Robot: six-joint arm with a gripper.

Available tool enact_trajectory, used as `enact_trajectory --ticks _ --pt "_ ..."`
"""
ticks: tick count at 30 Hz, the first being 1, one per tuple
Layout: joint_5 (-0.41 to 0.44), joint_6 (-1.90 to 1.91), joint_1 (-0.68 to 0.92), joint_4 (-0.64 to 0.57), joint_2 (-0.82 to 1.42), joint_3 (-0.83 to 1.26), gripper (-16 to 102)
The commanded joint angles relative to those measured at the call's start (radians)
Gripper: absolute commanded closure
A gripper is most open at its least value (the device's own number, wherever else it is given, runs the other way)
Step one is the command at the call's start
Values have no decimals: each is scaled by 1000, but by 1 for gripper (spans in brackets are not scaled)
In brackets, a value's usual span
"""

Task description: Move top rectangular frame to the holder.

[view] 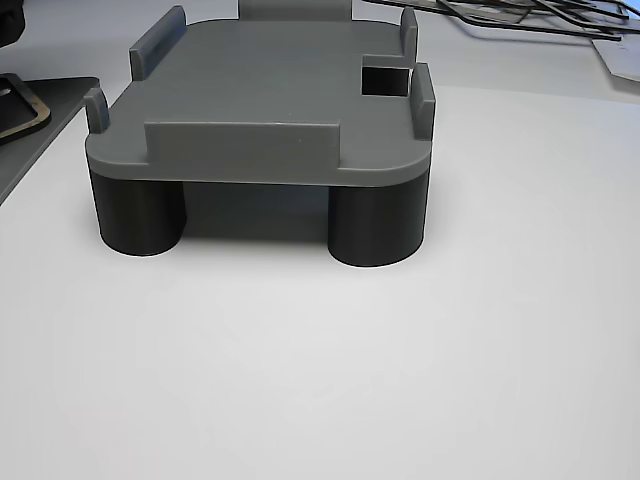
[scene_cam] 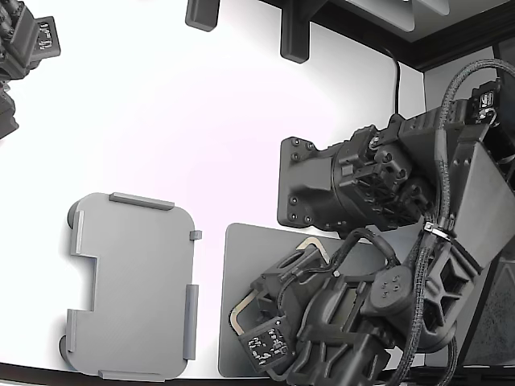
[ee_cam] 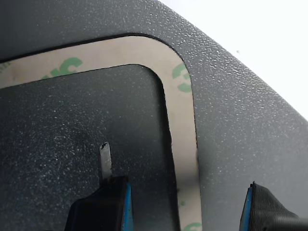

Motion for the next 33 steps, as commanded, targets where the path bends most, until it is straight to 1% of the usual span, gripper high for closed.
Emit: enact_trajectory --ticks 1,8,15,23,26,33 --pt "-5 -15 -21 3 14 -20 -9" --pt "-11 -34 -26 -2 3 -15 -4" --pt "-3 -54 -26 -5 -18 -18 -2" --pt "-2 -71 -29 -40 -43 3 3" --pt "-12 -80 -38 -41 -55 2 7" --pt "-31 -86 -51 -29 -54 -2 22"
